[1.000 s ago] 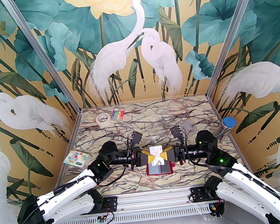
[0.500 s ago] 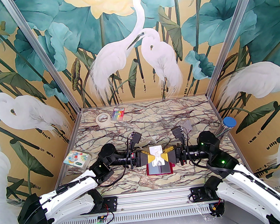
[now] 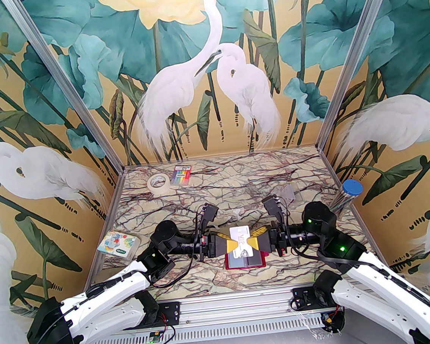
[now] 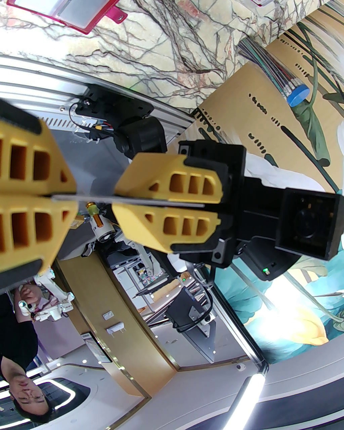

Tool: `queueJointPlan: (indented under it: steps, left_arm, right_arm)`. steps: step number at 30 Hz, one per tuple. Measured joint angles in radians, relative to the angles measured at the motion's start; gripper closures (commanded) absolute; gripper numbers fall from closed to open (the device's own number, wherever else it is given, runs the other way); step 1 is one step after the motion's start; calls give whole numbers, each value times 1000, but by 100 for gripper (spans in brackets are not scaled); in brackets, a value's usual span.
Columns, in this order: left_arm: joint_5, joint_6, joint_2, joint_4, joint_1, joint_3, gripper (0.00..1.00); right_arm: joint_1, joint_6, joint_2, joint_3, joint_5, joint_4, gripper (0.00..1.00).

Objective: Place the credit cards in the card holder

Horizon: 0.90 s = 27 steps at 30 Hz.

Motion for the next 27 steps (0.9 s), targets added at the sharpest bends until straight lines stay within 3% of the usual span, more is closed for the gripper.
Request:
queueJointPlan:
  steps: [18, 22, 24, 27]
  left_arm:
    - [18, 30, -3, -58, 0, 1, 99]
    - [16, 37, -4, -68, 0, 1, 46]
    - [-6, 47, -12, -105, 0, 1, 36]
    - [-67, 76, -39, -211, 19, 1, 34]
  right_arm:
    - [15, -19, 6, 0, 2, -43, 100]
    - [24, -29, 14, 0, 28, -61, 100]
    - [28, -38, 30, 0, 52, -85, 100]
    - [30, -45, 62, 0, 91, -119, 100]
